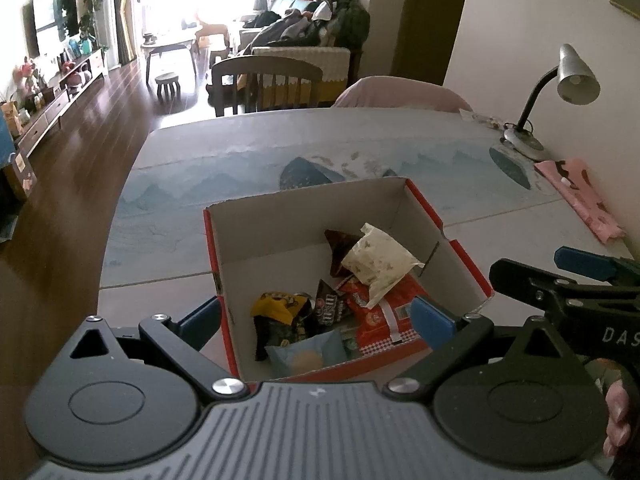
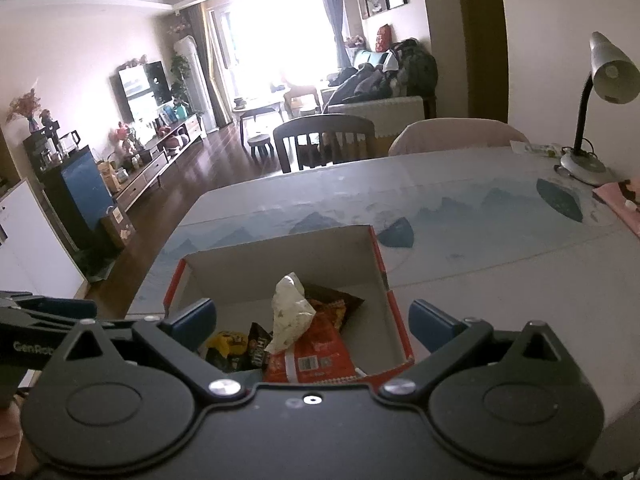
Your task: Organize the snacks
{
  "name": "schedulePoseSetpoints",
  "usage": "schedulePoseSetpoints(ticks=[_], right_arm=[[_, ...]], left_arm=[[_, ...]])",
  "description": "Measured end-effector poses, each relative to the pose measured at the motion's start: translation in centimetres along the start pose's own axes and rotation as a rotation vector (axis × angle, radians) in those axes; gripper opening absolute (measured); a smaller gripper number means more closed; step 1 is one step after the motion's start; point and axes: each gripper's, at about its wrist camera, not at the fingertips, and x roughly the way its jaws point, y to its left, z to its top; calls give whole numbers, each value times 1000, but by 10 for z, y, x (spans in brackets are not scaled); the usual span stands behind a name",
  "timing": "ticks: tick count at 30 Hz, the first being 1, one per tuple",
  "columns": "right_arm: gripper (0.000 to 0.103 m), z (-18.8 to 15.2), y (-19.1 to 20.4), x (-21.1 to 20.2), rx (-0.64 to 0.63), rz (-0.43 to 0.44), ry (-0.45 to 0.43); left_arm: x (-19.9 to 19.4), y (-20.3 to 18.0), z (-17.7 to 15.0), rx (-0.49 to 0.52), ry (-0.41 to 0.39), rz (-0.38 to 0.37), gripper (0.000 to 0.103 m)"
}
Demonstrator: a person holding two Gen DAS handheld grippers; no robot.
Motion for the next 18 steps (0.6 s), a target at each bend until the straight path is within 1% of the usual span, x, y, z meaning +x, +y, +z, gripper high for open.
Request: schedulePoseSetpoints(ticks=[6,18], right_arm=[[103,-2,0,-5,-2,-2,-3],[103,-2,-1,-9,3,-11,-1]], left_arm=[[-3,-1,-2,3,-3,-2,101],[-5,-3,-5,14,12,-28,101]])
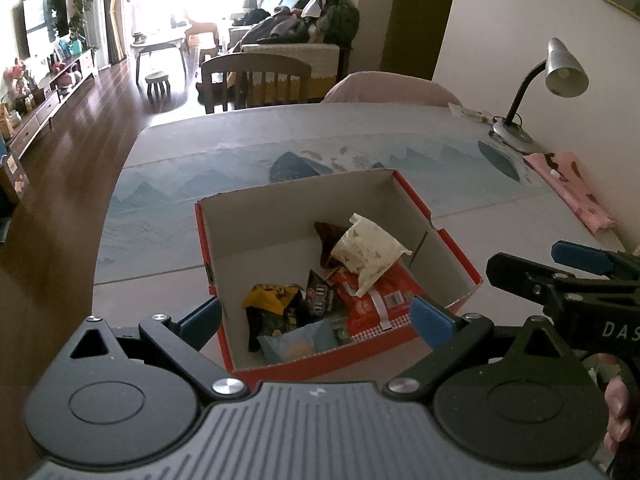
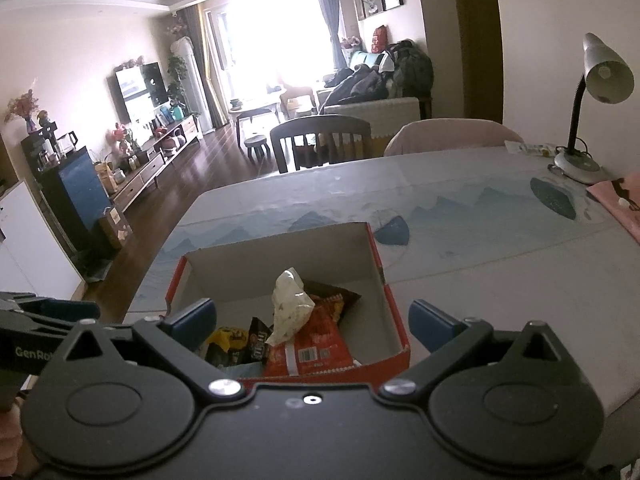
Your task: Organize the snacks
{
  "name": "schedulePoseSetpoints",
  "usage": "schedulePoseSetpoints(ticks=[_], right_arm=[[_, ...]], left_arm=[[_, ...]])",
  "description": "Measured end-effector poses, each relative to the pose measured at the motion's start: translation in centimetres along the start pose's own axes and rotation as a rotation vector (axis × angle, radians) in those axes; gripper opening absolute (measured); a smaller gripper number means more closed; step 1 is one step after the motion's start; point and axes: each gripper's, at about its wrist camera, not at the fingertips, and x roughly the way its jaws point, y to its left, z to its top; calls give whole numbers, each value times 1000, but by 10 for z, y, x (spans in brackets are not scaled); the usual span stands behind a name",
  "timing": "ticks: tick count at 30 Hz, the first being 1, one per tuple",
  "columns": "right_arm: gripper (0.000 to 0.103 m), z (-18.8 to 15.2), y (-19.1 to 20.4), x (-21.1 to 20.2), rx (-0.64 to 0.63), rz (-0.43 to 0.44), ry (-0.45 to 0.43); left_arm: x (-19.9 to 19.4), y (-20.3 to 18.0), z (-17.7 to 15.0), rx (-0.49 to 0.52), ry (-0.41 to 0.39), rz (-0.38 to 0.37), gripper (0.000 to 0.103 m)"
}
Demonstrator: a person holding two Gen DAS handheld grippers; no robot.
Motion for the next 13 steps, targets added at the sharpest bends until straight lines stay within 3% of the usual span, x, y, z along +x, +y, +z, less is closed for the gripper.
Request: schedulePoseSetpoints(ticks=[13], right_arm=[[103,-1,-3,-10,27,-37,-4]], left_arm=[[-3,-3,-2,17,1,-20,101]])
